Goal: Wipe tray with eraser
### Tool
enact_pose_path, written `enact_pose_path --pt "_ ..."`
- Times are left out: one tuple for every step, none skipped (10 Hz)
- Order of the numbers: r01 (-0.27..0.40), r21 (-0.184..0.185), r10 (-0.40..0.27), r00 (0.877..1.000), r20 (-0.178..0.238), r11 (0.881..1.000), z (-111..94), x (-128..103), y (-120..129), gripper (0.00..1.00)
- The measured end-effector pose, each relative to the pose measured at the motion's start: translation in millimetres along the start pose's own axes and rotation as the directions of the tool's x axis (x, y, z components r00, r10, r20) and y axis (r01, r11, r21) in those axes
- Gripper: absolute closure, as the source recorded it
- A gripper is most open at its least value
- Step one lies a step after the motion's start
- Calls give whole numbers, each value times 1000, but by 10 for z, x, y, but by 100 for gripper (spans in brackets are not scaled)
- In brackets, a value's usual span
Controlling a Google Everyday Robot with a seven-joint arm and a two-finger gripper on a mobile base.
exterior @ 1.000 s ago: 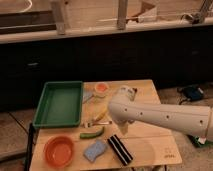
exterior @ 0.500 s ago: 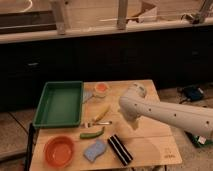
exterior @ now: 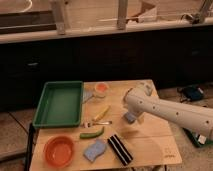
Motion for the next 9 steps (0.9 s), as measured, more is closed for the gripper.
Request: enact_pose_path --pt "2 -3 -2 1000 4 1000 49 29 2 20" --pt "6 -10 -6 1000 17 1000 160 72 5 20" --pt "-1 -12 2 1000 29 1000 210 105 13 20" --pt "-15 -16 15 999 45 1000 267 113 39 20" --pt "-24 -20 25 998 57 1000 321 118 67 20" --pt "-30 -22 32 997 70 999 367 109 80 20" --pt "-34 -23 35 996 78 999 395 101 82 20" --pt "-41 -26 44 995 85 999 429 97 94 20" --pt "-50 -28 52 995 88 998 442 101 99 20"
